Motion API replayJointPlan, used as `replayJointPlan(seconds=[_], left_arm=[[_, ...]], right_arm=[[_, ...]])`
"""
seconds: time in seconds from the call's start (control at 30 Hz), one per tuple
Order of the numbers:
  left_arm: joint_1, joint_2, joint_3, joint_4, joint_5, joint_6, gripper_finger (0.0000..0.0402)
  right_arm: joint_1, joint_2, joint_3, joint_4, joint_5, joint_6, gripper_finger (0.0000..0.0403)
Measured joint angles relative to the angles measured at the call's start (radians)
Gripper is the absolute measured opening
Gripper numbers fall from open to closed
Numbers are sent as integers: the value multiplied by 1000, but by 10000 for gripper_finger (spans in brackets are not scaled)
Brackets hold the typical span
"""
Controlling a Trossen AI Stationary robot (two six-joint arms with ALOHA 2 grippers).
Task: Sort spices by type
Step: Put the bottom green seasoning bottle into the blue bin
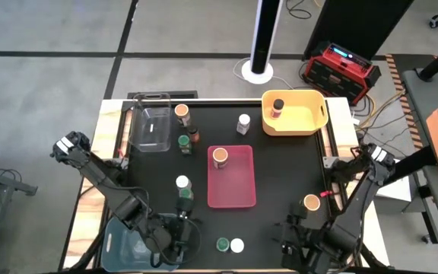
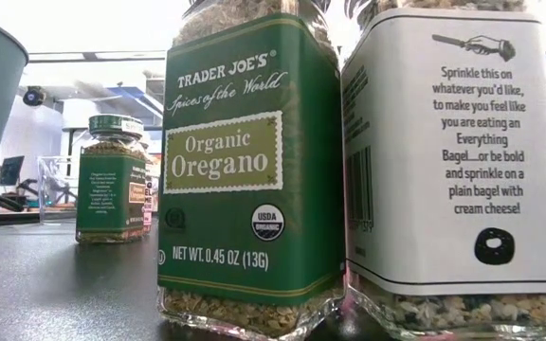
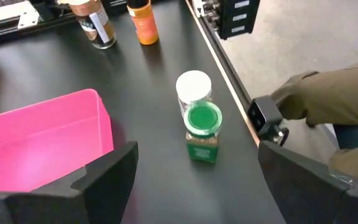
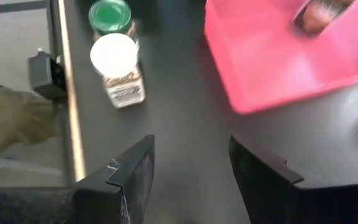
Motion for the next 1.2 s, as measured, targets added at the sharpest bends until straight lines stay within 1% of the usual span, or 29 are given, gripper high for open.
replayJointPlan(seconds=[0.23,0.33,0.5,0.73,0.83,1.0,1.2], left_arm=[[0,61,0,85,2,1,316],[1,93,0,103,2,10,316],[9,143,0,197,3,73,316],[34,209,0,294,11,97,316],[42,241,0,313,41,94,316],[49,272,0,388,81,68,316],[60,304,0,417,83,44,316]], right_arm=[[0,0,-3,0,138,-151,199],[0,0,-5,-1,178,-173,199],[-2,0,-3,1,221,-173,199],[-9,-1,0,4,225,-163,199],[-9,-7,0,3,221,-170,199],[-9,-53,0,-2,221,-185,199],[-9,-119,-12,0,234,-225,199]])
